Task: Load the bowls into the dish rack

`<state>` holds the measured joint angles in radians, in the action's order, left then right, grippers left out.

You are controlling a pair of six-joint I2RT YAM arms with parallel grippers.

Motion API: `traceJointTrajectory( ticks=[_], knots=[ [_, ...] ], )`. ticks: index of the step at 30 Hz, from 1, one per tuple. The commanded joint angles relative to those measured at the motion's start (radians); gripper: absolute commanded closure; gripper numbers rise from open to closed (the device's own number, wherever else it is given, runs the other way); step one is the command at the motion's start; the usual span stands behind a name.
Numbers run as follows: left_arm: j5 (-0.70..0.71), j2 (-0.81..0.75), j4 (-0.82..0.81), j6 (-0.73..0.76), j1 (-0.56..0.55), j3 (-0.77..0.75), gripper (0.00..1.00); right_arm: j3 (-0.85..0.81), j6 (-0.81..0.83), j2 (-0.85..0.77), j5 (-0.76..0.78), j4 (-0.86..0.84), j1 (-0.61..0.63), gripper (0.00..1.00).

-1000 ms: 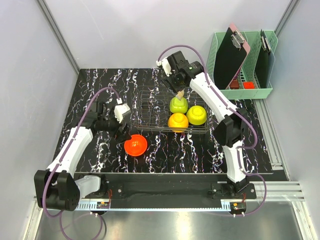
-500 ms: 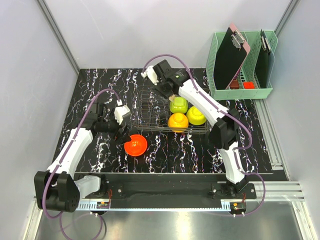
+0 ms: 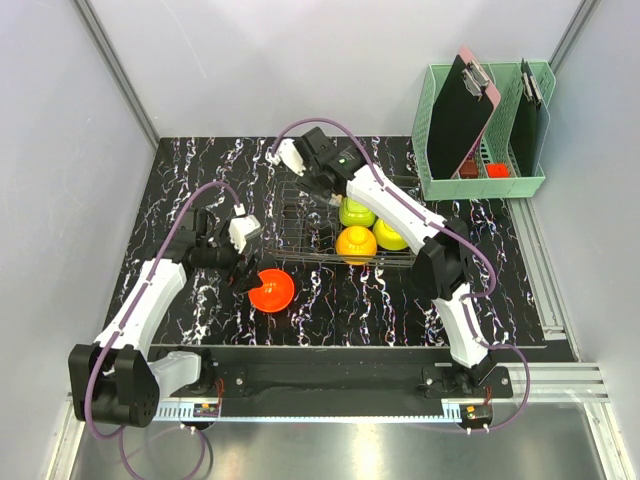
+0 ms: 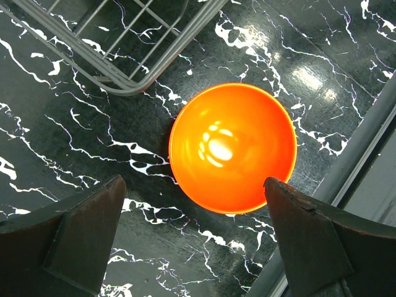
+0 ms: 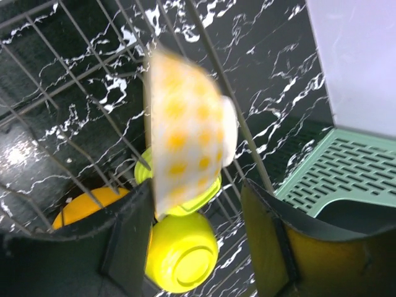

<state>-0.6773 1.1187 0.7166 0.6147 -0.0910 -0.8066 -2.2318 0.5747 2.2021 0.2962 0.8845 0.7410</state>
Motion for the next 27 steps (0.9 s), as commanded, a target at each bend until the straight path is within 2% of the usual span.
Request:
traceJointTrajectory(
  ticks=[1, 7, 19, 27],
  knots=[
    [-0.034, -0.017, -0.026, 0.017, 0.007, 0.010, 0.01, 0.015, 0.068, -0.051, 0.044, -0.076, 0.018, 1.00],
    [-0.041, -0.013, -0.031, 0.016, 0.007, 0.010, 0.01, 0.066, 0.116, -0.061, 0.066, -0.107, 0.020, 1.00],
    [-0.042, -0.010, -0.035, 0.019, 0.007, 0.007, 0.01, 0.066, 0.099, -0.062, 0.064, -0.107, 0.024, 1.00],
    [-0.044, -0.014, -0.036, 0.019, 0.008, 0.011, 0.01, 0.130, 0.091, -0.091, 0.061, -0.113, 0.023, 1.00]
  ],
)
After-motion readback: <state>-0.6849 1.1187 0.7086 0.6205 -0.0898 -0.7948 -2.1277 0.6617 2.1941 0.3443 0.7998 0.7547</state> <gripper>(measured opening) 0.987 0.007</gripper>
